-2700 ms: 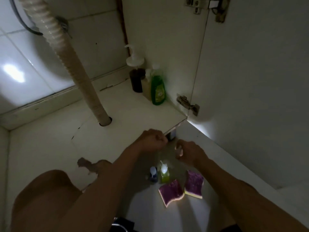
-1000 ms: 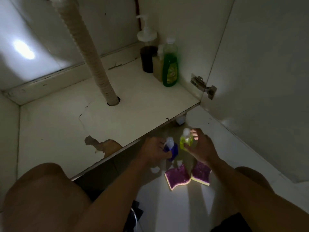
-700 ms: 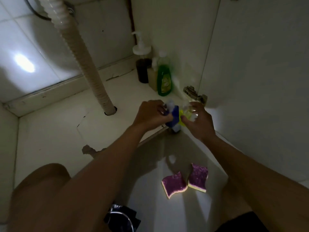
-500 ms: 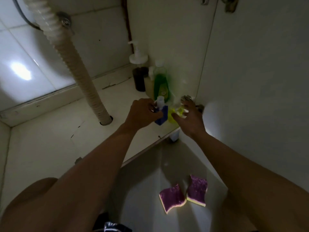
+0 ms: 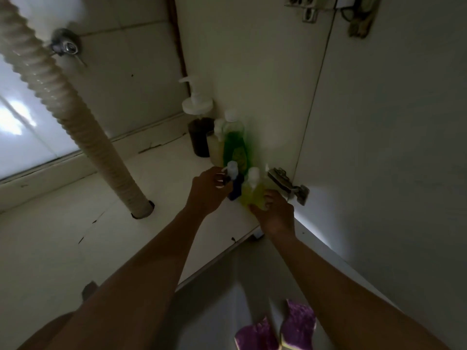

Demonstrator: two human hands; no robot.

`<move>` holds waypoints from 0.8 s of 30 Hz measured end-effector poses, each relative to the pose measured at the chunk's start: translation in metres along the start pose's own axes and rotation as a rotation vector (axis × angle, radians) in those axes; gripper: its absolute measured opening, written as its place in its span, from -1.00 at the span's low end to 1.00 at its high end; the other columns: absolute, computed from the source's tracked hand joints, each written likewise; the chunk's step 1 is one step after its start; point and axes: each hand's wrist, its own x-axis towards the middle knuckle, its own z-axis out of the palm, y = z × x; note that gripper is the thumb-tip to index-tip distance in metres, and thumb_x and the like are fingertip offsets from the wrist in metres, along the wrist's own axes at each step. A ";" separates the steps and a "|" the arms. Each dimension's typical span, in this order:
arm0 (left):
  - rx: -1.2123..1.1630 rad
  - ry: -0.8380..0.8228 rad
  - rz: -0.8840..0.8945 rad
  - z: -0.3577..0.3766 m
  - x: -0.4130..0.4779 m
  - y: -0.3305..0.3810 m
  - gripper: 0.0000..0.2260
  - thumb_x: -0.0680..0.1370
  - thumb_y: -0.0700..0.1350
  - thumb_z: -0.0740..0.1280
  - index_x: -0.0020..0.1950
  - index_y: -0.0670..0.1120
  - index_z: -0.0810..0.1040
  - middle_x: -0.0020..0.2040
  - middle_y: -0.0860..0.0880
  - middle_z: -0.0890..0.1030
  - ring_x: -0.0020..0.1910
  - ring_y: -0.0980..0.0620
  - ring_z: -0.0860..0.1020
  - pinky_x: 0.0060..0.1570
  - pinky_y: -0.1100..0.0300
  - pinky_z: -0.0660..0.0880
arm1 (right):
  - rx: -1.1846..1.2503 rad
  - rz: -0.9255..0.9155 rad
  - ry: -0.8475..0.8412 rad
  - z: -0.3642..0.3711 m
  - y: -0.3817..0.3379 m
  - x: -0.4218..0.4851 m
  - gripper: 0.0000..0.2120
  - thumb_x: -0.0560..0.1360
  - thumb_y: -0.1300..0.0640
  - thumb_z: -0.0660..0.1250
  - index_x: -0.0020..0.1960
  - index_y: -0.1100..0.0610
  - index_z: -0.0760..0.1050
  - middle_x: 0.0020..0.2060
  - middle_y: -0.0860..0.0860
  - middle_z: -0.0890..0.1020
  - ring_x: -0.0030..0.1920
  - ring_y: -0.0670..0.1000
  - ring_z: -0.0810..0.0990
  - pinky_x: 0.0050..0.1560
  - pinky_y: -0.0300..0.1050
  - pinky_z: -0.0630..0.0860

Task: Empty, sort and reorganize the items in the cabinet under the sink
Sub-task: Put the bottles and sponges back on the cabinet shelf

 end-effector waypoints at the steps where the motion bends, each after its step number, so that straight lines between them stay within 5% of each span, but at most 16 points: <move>1: -0.032 0.010 0.002 0.001 0.001 -0.003 -0.63 0.49 -0.04 0.48 0.25 -0.11 0.55 0.06 -0.04 0.67 -0.01 0.05 0.64 0.08 0.10 0.59 | -0.023 0.004 0.005 0.001 -0.001 0.001 -0.72 0.47 -0.10 0.47 0.06 -0.09 0.44 -0.01 -0.08 0.56 0.01 -0.03 0.57 -0.03 -0.15 0.48; 4: -0.023 0.010 -0.002 0.004 0.005 -0.011 -0.66 0.47 -0.09 0.51 0.21 -0.13 0.58 0.04 -0.03 0.68 -0.03 0.08 0.63 0.05 0.15 0.57 | -0.065 0.016 0.021 0.002 -0.004 0.007 -0.69 0.48 -0.13 0.44 0.15 -0.04 0.49 0.00 -0.08 0.57 -0.01 -0.03 0.54 -0.04 -0.16 0.45; 10: -0.065 0.065 0.008 0.018 0.009 -0.010 -0.70 0.47 -0.11 0.51 0.17 -0.12 0.61 -0.02 0.02 0.67 -0.12 0.17 0.60 -0.23 0.61 0.40 | -0.067 0.073 0.091 0.010 -0.005 0.018 -0.62 0.49 -0.16 0.40 0.24 -0.02 0.54 0.15 -0.03 0.62 0.15 0.07 0.59 0.03 -0.12 0.43; 24: -0.268 0.236 0.045 0.053 0.019 -0.004 -0.71 0.46 -0.17 0.52 0.13 -0.15 0.56 -0.07 0.03 0.62 -0.12 0.11 0.64 -0.14 0.43 0.56 | -0.107 0.122 0.229 0.024 0.002 0.029 -0.57 0.51 -0.26 0.30 0.30 -0.09 0.51 0.22 -0.02 0.58 0.22 0.10 0.57 0.16 -0.02 0.46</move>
